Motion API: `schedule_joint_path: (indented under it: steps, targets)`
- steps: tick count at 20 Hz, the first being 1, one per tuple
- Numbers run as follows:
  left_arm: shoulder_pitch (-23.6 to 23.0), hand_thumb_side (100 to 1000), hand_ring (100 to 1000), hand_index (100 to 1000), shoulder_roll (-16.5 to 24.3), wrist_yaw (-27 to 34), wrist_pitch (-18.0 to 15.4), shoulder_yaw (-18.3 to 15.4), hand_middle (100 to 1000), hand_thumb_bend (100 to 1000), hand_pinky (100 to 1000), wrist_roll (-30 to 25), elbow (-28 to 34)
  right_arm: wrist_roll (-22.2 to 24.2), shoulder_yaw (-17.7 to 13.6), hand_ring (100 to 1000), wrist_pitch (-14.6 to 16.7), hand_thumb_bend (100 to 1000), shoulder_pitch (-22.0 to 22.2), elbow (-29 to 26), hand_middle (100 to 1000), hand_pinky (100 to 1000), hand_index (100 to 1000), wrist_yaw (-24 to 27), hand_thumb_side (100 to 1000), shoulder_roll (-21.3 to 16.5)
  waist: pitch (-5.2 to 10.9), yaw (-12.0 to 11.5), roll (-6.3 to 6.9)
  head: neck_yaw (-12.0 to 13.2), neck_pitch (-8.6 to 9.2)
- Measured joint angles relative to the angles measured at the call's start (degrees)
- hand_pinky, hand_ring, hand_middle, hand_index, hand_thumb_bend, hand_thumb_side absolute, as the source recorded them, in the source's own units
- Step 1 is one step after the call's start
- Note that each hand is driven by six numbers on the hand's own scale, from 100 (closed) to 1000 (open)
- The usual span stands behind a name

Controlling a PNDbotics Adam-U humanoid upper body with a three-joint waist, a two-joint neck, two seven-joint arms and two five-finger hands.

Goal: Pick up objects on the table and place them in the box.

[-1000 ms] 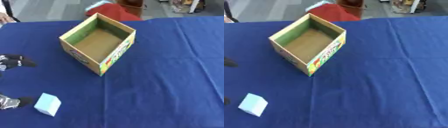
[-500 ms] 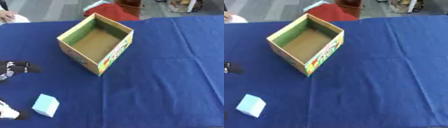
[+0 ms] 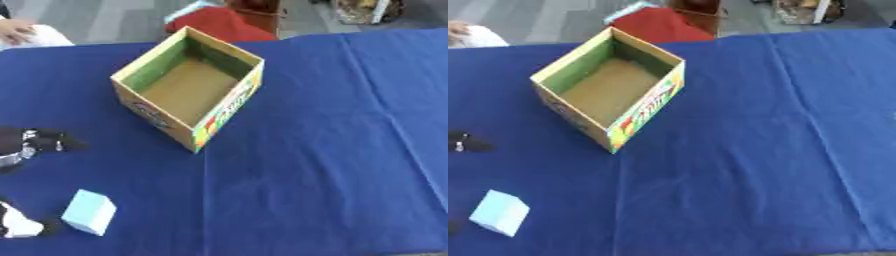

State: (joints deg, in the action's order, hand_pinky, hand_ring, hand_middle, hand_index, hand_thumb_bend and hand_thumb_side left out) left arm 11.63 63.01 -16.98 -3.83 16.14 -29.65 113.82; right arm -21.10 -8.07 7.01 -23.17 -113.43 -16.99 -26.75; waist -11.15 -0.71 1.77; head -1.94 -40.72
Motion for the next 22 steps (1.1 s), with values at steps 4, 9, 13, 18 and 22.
schedule_joint_path:
  steps: [4, 9, 13, 18, 22]
  targets:
    - [0.0, 217, 893, 1000, 0.08, 0.07, 0.54, 0.64, 890, 473, 885, -1.94, 0.0, -0.09, 0.0, 708, 0.08, 100, 0.0, 0.0, 838, 685, 787, 0.01, 1000, 0.03, 0.0, 0.14, 0.13, 0.01, -0.01]
    - [0.37, 266, 922, 977, 0.51, -0.37, 1.93, 1.75, 909, 513, 889, -3.62, 0.0, -0.1, 0.01, 707, 0.09, 100, 0.0, 0.0, 838, 685, 787, 0.02, 1000, 0.19, 0.0, 0.39, 0.32, 0.08, -0.1]
    - [1.51, 299, 931, 967, 0.51, -0.79, 3.26, 3.37, 933, 532, 894, -4.87, 0.0, -0.1, 0.01, 707, 0.09, 100, -0.02, 0.0, 838, 685, 787, 0.05, 1000, 0.23, -0.01, 0.73, 0.38, 0.26, -0.39]
    - [2.86, 300, 943, 967, 0.5, -2.26, 5.14, 4.95, 947, 554, 904, -6.64, 0.01, -0.1, 0.03, 707, 0.09, 100, -0.03, 0.0, 838, 684, 786, 0.18, 1000, 0.25, -0.09, 0.85, 0.5, 0.29, -0.46]
    - [3.66, 247, 940, 974, 0.39, -4.95, 7.17, 5.84, 933, 527, 897, -7.42, 0.01, -0.08, 0.04, 706, 0.09, 100, -0.04, 0.0, 838, 683, 785, 0.43, 1000, 0.27, -0.21, 1.05, 0.61, 0.29, -0.46]
